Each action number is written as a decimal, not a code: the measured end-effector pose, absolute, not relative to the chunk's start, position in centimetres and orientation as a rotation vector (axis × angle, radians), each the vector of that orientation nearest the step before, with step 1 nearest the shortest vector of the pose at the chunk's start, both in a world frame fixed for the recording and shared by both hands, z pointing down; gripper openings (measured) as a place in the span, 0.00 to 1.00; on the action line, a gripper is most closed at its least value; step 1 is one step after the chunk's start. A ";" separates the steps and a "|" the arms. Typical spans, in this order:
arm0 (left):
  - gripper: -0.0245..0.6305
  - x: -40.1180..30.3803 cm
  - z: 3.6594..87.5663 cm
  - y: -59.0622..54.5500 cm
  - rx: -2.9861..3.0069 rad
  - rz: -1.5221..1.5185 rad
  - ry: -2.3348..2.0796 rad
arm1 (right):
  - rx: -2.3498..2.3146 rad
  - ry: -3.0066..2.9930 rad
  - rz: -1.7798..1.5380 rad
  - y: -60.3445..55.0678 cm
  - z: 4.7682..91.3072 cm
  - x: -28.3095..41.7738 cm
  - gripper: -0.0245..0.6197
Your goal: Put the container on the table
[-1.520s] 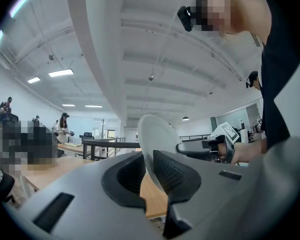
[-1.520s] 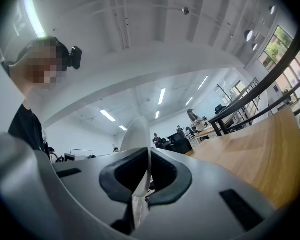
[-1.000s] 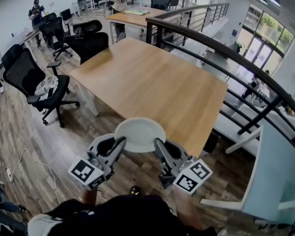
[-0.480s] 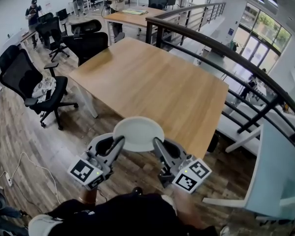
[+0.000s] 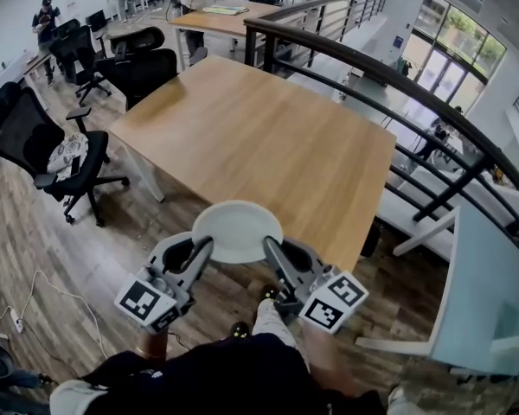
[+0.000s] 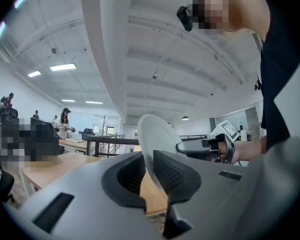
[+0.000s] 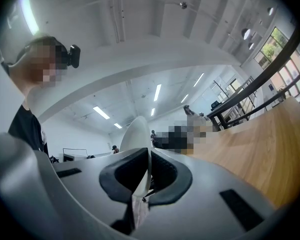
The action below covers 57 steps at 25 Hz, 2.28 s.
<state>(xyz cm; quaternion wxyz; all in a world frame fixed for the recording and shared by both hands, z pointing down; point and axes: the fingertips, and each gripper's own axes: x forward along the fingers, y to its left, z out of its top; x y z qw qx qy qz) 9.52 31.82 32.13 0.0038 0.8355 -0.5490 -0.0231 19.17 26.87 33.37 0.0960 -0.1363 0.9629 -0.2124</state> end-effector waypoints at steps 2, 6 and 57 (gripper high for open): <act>0.13 9.2 32.1 31.3 2.609 -0.059 -1.734 | -0.387 2.851 -0.635 26.2 33.4 18.8 0.07; 0.13 8.6 31.8 29.8 2.599 -0.039 -1.760 | -0.352 2.846 -0.637 24.6 33.2 18.0 0.07; 0.13 7.4 31.7 11.8 2.435 0.142 -1.997 | -0.063 2.842 -0.711 4.9 33.1 15.6 0.07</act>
